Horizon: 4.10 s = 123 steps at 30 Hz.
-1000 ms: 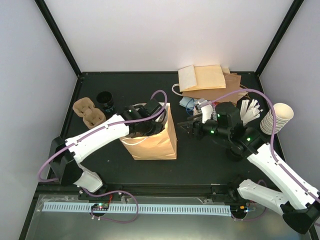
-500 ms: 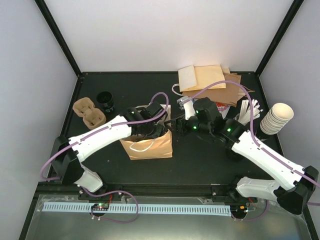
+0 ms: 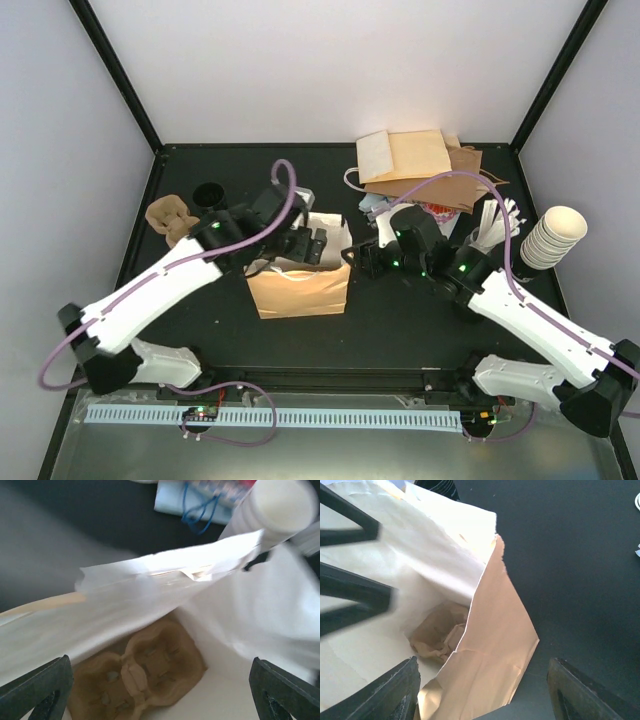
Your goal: Pack the takeout coffee
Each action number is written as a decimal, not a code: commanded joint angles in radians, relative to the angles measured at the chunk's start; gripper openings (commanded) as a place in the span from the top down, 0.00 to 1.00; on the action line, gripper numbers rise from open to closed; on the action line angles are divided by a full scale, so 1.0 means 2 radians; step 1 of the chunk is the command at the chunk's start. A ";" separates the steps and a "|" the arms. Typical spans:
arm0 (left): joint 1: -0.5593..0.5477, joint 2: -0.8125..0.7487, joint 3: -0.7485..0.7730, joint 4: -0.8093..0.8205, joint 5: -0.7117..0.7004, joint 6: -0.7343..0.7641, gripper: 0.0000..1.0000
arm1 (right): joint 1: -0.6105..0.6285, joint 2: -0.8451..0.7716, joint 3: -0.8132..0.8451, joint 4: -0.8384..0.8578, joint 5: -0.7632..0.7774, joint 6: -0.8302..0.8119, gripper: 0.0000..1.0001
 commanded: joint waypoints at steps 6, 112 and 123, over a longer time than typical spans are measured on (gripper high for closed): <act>0.005 -0.141 0.017 0.065 -0.001 0.010 0.01 | 0.001 -0.010 0.012 -0.002 -0.009 -0.020 0.28; 0.261 -0.050 -0.089 0.189 0.150 0.041 0.47 | 0.014 0.269 0.329 -0.004 0.211 -0.137 0.65; 0.320 0.096 0.114 0.104 0.226 0.067 0.27 | 0.009 0.178 0.289 -0.017 0.230 -0.150 0.51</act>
